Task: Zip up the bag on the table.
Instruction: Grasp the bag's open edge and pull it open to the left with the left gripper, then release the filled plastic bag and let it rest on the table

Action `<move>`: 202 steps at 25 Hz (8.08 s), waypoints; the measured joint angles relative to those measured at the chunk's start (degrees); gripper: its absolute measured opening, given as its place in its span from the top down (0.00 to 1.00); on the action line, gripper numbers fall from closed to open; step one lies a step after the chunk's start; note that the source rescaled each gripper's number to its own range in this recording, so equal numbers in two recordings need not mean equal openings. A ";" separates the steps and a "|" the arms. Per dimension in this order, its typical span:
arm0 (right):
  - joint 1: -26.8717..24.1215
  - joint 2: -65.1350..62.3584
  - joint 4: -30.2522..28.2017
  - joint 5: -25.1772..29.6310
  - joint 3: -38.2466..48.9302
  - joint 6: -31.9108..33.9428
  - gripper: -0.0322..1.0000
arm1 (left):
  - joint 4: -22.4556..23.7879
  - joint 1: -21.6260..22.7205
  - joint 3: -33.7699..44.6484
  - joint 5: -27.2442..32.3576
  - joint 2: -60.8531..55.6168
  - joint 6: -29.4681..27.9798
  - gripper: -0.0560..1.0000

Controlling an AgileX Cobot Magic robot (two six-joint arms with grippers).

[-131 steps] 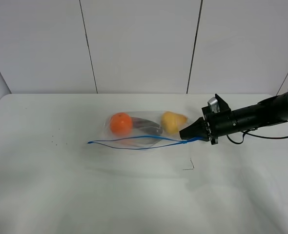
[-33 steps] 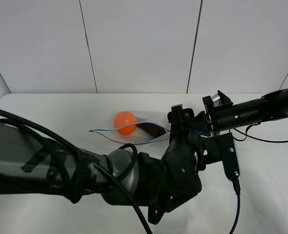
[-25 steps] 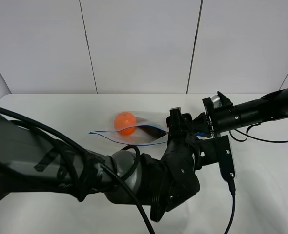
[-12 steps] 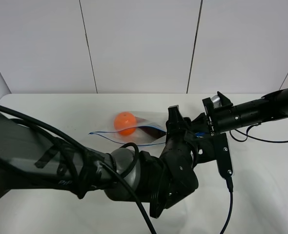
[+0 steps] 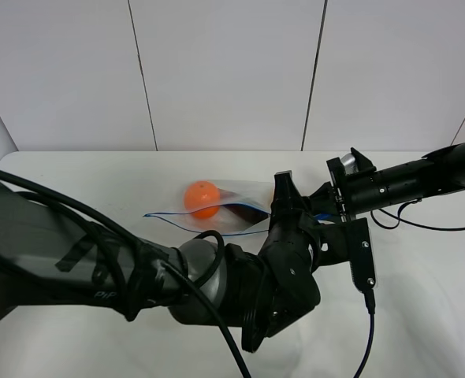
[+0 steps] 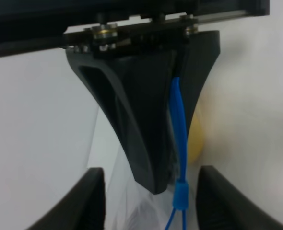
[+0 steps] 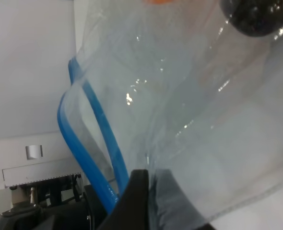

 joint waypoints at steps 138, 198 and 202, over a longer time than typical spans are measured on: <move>-0.80 0.00 -1.52 0.03 0.00 -0.11 0.97 | -9.98 19.85 16.60 4.63 -8.16 16.76 0.95; -1.30 0.00 -3.04 0.03 0.00 -0.11 0.97 | -13.40 23.78 16.92 7.14 -9.73 12.88 0.22; -1.30 0.00 -3.04 0.03 0.00 -0.11 0.97 | -13.50 23.78 16.92 6.35 -13.10 12.88 0.22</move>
